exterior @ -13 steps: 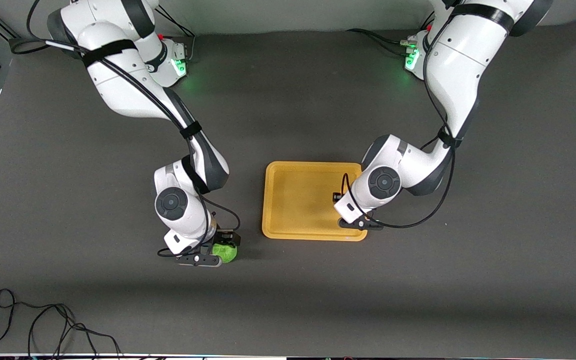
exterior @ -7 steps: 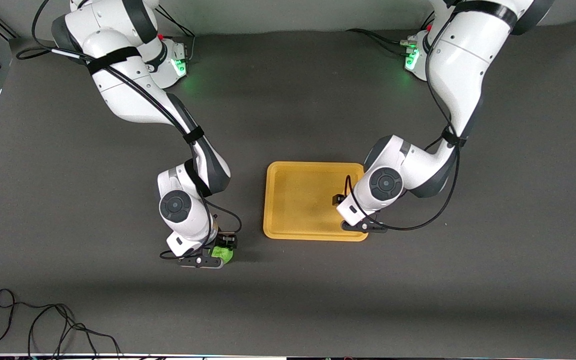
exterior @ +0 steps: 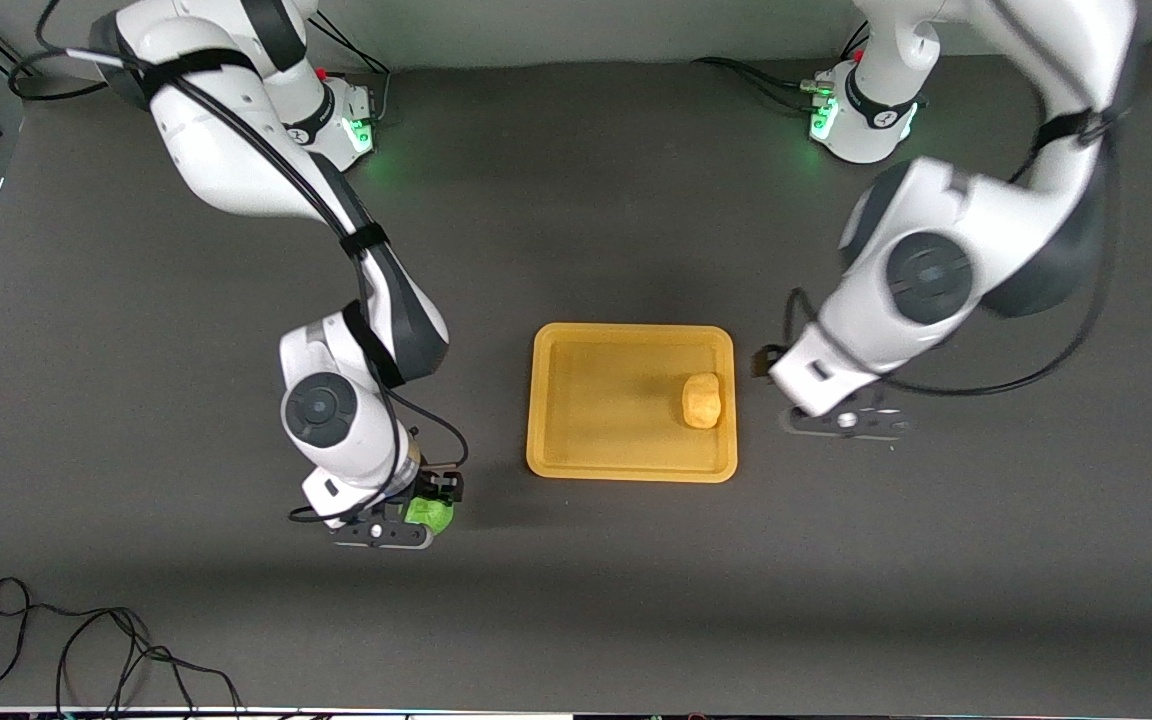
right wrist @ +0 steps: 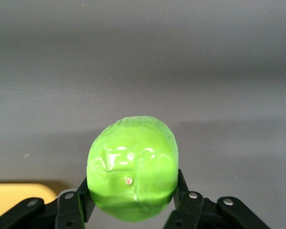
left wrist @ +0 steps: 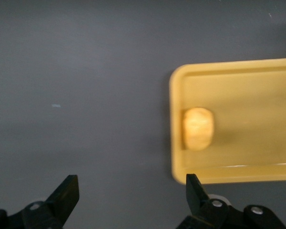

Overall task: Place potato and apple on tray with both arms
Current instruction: 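Lift the green apple with the right gripper while the left gripper withdraws, then lower the apple onto the tray beside the potato with the right gripper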

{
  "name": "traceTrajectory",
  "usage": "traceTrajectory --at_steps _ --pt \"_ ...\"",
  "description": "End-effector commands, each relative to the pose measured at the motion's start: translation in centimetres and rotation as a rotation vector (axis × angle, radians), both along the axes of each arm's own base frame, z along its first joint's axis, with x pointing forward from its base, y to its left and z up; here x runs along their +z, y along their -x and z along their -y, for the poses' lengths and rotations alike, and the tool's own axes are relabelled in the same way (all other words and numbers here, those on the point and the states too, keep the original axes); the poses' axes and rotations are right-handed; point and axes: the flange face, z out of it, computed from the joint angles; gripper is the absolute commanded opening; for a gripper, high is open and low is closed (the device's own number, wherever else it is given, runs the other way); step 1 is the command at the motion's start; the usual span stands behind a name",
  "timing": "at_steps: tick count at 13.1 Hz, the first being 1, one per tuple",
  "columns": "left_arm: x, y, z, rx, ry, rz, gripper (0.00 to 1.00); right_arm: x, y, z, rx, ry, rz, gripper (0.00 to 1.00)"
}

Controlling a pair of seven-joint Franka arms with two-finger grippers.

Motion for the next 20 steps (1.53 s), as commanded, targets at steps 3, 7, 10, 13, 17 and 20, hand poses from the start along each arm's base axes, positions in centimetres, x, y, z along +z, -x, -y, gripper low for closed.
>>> traceTrajectory --at_steps 3,7,10,13,17,20 --pt "7.5 2.3 -10.7 -0.001 -0.028 0.096 1.0 14.9 6.1 -1.2 0.017 0.001 -0.062 0.3" --pt "7.9 -0.2 -17.4 0.009 -0.011 0.186 1.0 16.2 12.2 -13.3 -0.031 -0.032 -0.05 0.3" --pt "8.6 0.2 -17.9 0.012 -0.028 0.16 1.0 13.5 15.7 -22.6 -0.091 -0.051 -0.04 0.3" --pt "9.4 1.1 -19.4 -0.084 -0.018 0.086 1.0 8.2 16.7 -27.7 -0.108 -0.062 -0.033 0.3" --pt "9.6 1.5 -19.4 -0.031 -0.016 0.078 1.0 -3.1 15.0 -28.9 -0.104 -0.059 -0.013 0.3" --pt "9.9 1.9 -21.4 0.01 -0.02 0.06 1.0 -7.8 14.2 -28.2 -0.11 -0.045 -0.018 0.31"
